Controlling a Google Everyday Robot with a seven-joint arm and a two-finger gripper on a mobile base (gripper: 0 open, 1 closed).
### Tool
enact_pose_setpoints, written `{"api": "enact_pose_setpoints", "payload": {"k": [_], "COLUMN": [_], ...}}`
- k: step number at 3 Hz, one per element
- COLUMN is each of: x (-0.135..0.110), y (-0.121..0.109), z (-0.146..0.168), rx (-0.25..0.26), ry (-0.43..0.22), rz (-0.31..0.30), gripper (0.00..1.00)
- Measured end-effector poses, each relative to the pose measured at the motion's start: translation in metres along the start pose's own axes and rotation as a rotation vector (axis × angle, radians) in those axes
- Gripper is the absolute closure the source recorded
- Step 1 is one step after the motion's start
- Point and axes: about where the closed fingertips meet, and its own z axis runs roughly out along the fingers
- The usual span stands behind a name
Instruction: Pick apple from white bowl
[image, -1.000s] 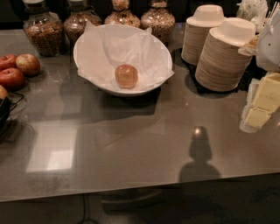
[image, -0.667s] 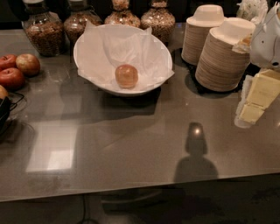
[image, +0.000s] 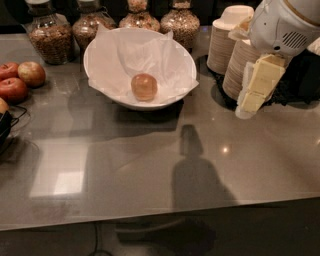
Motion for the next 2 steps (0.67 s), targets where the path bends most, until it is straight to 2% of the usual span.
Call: {"api": "enact_pose_setpoints", "payload": {"k": [1, 2], "x": [0.000, -0.010], "y": [0.000, -0.016], "z": [0.000, 0.009], "rx": [0.000, 0.048], "ry": [0.000, -0.060], "rz": [0.000, 0.001], "gripper": [0.00, 0.00]}}
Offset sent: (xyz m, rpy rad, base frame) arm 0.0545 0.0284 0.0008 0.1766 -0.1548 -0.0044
